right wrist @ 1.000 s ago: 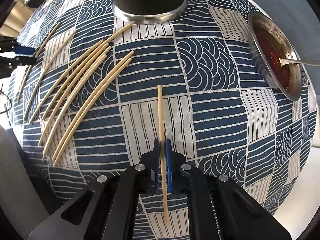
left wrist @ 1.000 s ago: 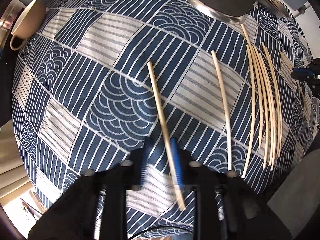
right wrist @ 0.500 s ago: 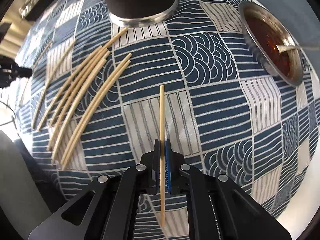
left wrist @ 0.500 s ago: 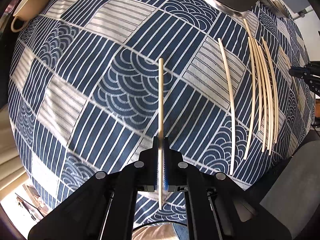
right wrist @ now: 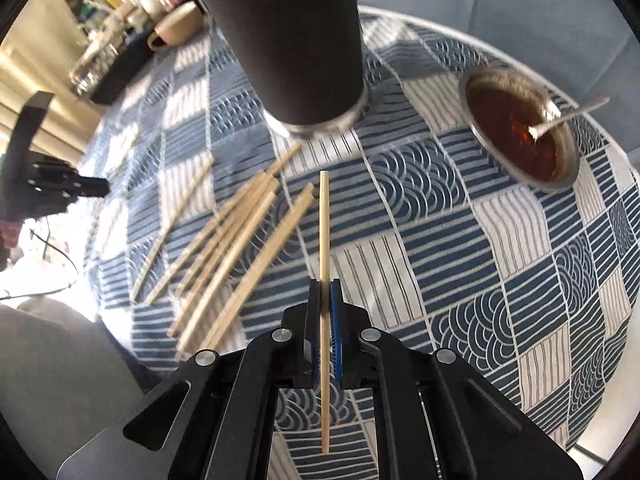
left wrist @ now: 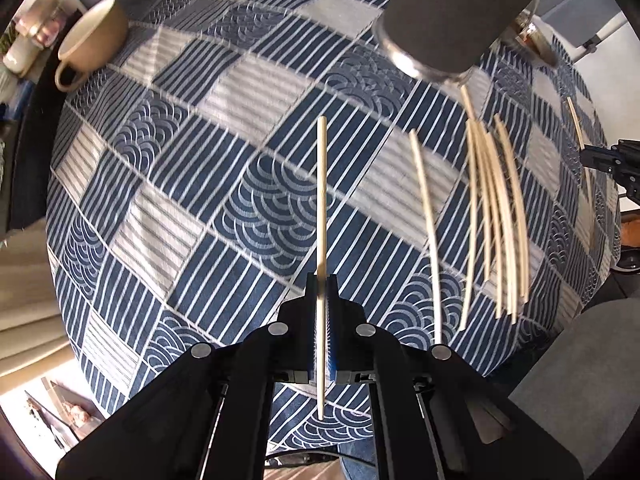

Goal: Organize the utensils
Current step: 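Lift a chopstick with the left tool while the right tool lifts another toward the black holder, then drop the chopsticks into the black holder by opening both tools, then move both open tools back down toward the remaining chopsticks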

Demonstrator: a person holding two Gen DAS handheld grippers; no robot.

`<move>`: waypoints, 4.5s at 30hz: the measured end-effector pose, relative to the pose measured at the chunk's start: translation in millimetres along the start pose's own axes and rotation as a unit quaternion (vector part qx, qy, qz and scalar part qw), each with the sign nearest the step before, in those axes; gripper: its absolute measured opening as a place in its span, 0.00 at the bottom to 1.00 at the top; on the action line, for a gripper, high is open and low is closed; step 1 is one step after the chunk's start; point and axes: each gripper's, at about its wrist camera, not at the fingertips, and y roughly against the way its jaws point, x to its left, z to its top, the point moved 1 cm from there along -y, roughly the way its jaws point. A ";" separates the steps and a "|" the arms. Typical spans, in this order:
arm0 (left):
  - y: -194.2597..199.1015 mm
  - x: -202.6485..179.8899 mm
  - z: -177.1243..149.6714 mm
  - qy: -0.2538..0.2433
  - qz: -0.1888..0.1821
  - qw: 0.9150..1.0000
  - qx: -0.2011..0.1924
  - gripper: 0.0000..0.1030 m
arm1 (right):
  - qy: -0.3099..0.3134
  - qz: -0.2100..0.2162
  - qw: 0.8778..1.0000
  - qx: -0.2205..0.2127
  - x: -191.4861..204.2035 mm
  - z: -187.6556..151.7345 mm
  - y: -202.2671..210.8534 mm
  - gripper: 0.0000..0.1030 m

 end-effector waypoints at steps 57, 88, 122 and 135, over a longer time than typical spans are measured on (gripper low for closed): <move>117.3 -72.0 213.1 -0.024 -0.136 0.918 -0.372 0.05 | 0.030 0.106 0.943 -0.315 2.0 193.1 98.1 0.05; 73.7 -71.7 190.8 -0.028 -0.134 0.929 -0.344 0.05 | -0.013 0.106 0.953 -0.284 -13.3 167.4 46.8 0.08; 44.8 -30.8 116.7 0.007 -0.075 0.958 -0.276 0.66 | -0.027 0.006 0.959 -0.281 4.5 107.4 81.1 0.60; 5.8 -40.5 89.3 -0.012 -0.051 0.977 -0.207 0.71 | -0.054 -0.019 0.976 -0.212 6.8 76.5 36.9 0.68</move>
